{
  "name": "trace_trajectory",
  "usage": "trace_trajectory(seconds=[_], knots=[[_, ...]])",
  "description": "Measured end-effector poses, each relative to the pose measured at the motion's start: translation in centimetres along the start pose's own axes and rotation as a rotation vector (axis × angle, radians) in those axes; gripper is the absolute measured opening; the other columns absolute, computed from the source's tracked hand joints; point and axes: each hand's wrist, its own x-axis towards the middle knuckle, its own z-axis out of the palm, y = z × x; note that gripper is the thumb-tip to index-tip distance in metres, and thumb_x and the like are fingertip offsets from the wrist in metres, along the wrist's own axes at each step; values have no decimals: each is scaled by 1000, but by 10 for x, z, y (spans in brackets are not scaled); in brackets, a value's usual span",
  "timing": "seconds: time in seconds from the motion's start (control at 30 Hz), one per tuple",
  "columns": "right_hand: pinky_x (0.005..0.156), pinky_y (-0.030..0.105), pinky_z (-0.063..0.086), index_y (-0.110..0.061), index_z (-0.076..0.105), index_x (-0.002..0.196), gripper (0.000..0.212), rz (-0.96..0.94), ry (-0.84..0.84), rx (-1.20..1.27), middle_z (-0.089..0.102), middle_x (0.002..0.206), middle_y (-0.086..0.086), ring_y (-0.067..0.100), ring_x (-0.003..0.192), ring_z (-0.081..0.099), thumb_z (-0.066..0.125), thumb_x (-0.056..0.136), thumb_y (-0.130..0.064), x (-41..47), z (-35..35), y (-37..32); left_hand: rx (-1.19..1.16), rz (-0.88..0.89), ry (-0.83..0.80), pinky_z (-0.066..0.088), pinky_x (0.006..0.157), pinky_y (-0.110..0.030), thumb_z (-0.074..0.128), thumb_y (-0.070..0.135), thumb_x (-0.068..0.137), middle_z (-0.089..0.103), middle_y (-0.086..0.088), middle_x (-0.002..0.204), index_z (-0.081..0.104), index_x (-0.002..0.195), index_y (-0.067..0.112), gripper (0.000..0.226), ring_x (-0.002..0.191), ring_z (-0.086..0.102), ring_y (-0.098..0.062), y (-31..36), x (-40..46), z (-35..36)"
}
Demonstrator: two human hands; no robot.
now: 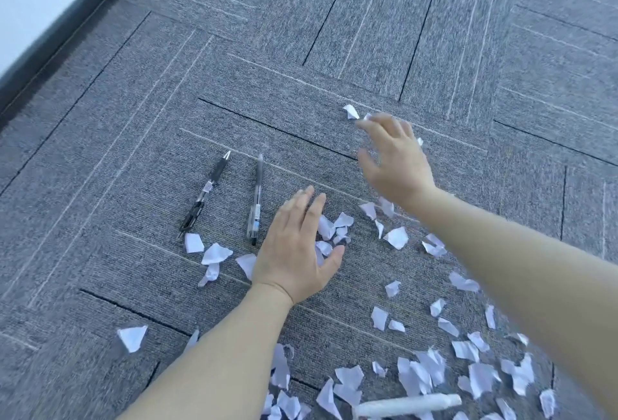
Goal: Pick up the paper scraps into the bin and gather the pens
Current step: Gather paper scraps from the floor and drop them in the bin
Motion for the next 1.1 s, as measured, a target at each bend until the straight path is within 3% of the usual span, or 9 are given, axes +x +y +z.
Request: trace_trajectory(seconds=[0.13,0.27,0.4,0.47,0.57,0.77,0.93,1.0,1.1], knots=[[117,46,14,-24,24,152,59,33,-287,-68,12,162,-2,24,149,7,40,99,-43,75,18,-7,-28,-1,-11,14,119,-37,39,56,88,15,-6,158,16,149,12,79,145,10,-19,1,-2,0],[110,42,36,-11,42,142,46,-36,-215,-69,37,151,2,20,139,32,39,100,-29,10,21,-5,-31,11,17,16,119,-37,41,53,88,19,-8,157,17,149,9,79,145,13,-19,-2,-3,0],[85,43,52,-10,68,112,32,-289,-53,5,68,115,4,24,106,61,44,96,-23,-94,-1,2,-40,20,46,14,119,-35,40,53,89,21,-8,156,19,149,9,78,144,15,-20,-1,-3,1],[94,48,46,-15,65,119,32,-96,62,25,61,127,4,26,118,52,47,96,-28,-85,-7,18,-23,27,56,9,118,-32,37,54,89,19,-7,157,17,149,10,78,144,13,-19,-2,-3,2],[115,51,18,-25,37,146,54,278,-46,36,24,158,2,27,146,14,44,96,-45,-32,-5,50,-12,26,53,6,117,-29,34,56,88,18,-6,157,16,149,11,78,144,11,-18,-1,-4,2],[113,45,30,-21,44,142,47,112,-205,98,29,154,-3,18,140,30,43,97,-35,-75,0,50,55,80,-18,7,120,-36,29,57,89,10,-3,159,9,151,13,78,147,5,-15,-2,-4,4],[106,34,37,-19,55,132,39,-160,-267,121,49,141,-4,12,128,45,44,96,-28,-197,-7,23,-57,358,-232,3,119,-30,35,42,92,15,-2,159,11,152,16,69,146,6,-12,31,-17,11],[108,41,35,-20,58,128,39,-103,-130,144,56,135,-1,15,125,47,42,93,-30,-210,-11,28,-229,386,-265,10,119,-30,43,31,94,28,-2,155,25,149,17,59,144,16,-14,51,-33,17],[115,48,19,-30,46,138,46,167,7,115,35,153,-2,21,142,25,42,94,-43,-182,-18,59,-410,354,-150,24,116,-38,43,23,93,38,-3,148,42,140,16,48,140,26,-14,62,-48,20]])
